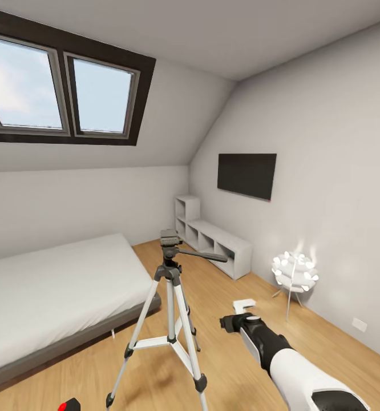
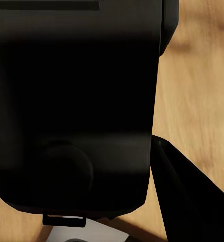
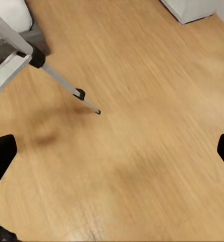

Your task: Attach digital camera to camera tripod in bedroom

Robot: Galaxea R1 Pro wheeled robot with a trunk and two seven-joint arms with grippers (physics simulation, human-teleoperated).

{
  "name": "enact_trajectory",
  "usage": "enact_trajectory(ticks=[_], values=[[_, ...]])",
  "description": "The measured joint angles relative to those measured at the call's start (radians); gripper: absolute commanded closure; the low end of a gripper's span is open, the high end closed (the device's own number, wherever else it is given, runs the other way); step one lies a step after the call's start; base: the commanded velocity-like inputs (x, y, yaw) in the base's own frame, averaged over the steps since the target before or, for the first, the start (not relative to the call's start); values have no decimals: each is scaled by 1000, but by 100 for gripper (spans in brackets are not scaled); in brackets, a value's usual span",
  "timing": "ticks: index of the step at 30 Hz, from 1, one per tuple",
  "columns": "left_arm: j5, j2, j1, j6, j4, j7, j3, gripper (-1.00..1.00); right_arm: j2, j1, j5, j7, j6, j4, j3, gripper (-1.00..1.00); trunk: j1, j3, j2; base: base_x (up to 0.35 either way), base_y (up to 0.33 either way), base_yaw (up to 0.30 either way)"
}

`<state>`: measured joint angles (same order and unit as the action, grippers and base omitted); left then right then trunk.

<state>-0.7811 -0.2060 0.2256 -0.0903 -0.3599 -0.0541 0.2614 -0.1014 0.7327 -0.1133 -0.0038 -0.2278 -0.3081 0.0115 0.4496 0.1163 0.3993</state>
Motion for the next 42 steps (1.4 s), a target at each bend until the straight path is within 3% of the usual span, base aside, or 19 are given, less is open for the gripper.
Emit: enact_trajectory(ticks=[5,14,25,36,42], values=[[0,0,0,0,0,0,0,100,-20,7,-5,146,-2,-35,3,-100,0,0,0,0,0,0],[0,-1,0,0,0,0,0,100,-18,7,-26,372,7,-36,9,-100,0,0,0,0,0,0],[0,-2,0,0,0,0,-1,100,-22,7,-123,430,10,-22,5,-100,0,0,0,0,0,0],[0,-2,0,-1,0,0,-1,100,-30,7,-141,434,12,30,4,-100,0,0,0,0,0,0],[-1,-1,0,-1,1,0,-1,100,-49,3,-144,502,12,56,5,-100,0,0,0,0,0,0]])
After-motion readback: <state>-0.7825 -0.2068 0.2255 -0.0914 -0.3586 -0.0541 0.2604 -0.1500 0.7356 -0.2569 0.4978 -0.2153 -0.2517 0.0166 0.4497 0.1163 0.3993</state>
